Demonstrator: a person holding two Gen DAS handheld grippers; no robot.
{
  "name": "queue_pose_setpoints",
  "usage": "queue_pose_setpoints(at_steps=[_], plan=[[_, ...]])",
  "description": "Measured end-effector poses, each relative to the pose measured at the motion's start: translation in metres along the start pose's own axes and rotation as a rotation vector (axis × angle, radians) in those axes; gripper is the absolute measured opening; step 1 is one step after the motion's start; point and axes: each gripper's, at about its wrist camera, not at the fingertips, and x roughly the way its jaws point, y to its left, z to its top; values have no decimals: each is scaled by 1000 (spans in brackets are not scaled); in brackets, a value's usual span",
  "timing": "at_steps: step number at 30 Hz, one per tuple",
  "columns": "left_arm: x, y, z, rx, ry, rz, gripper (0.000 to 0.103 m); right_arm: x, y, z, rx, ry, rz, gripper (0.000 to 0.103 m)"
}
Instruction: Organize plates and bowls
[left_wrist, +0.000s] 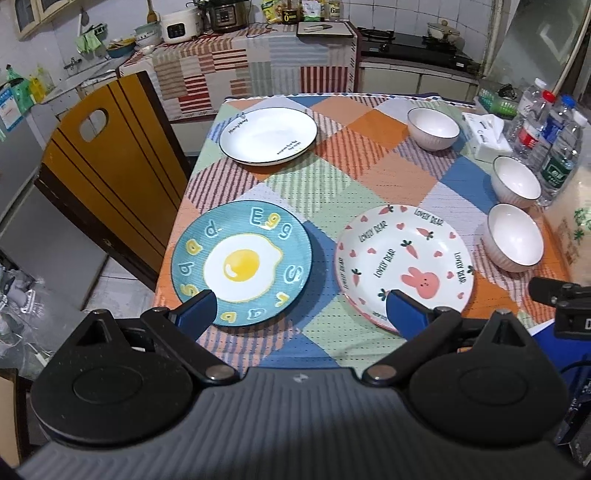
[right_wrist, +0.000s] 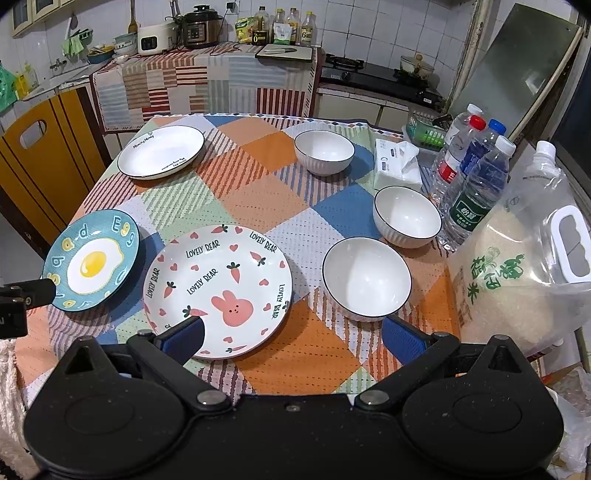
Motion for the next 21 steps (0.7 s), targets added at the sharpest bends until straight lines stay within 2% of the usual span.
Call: queue_pose_setpoints(at_steps=[16, 21], plan=[[6, 4, 0, -13, 6, -13, 99, 3, -4, 3, -4, 4, -6, 103], [20, 1, -4, -26, 3, 12, 99, 7, -6, 2, -7, 12, 7, 103]])
